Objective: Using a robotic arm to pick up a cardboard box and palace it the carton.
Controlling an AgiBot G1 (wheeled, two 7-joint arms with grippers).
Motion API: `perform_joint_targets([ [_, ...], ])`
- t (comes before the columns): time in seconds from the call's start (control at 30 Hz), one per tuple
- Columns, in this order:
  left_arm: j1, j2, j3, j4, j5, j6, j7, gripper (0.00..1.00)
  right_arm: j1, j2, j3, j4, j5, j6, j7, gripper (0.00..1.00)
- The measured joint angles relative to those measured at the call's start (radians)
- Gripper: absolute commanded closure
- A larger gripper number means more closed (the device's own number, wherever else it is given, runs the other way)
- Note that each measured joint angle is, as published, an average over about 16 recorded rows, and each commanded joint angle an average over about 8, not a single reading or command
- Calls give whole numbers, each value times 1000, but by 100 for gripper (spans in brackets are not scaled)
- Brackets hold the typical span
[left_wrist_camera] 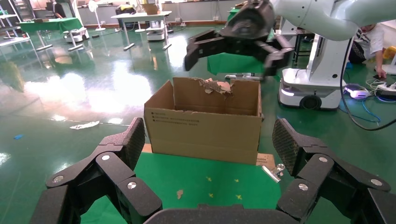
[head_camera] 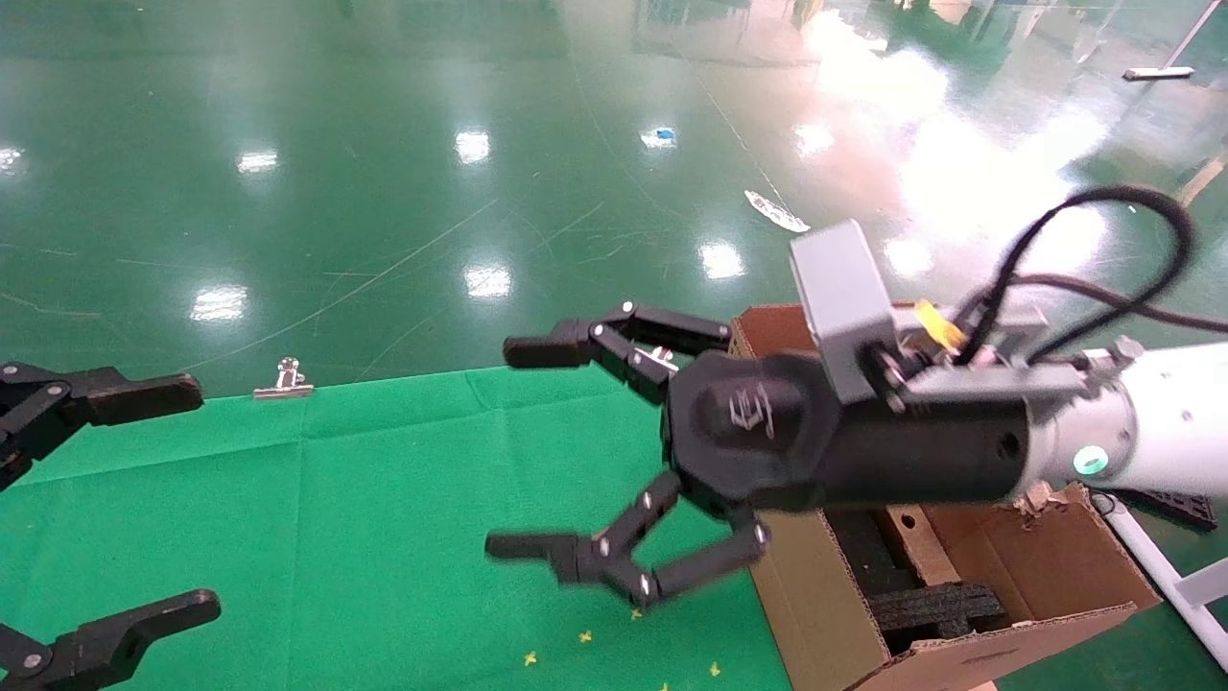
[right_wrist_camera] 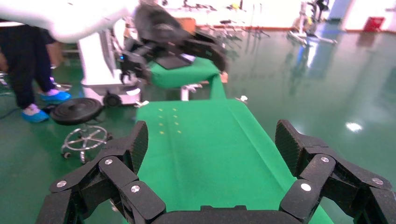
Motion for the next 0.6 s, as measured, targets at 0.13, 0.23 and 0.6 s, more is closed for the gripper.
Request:
perform_joint_targets([
  [0.13, 0, 0, 0, 0, 0, 0, 0, 0, -33, -3, 37, 31, 8, -10, 2, 0],
  [0.23, 0, 0, 0, 0, 0, 0, 0, 0, -45, -5, 50, 42, 11, -14, 3, 0],
  [0.6, 0, 0, 0, 0, 0, 0, 0, 0, -39, -4, 43, 36, 11, -12, 3, 0],
])
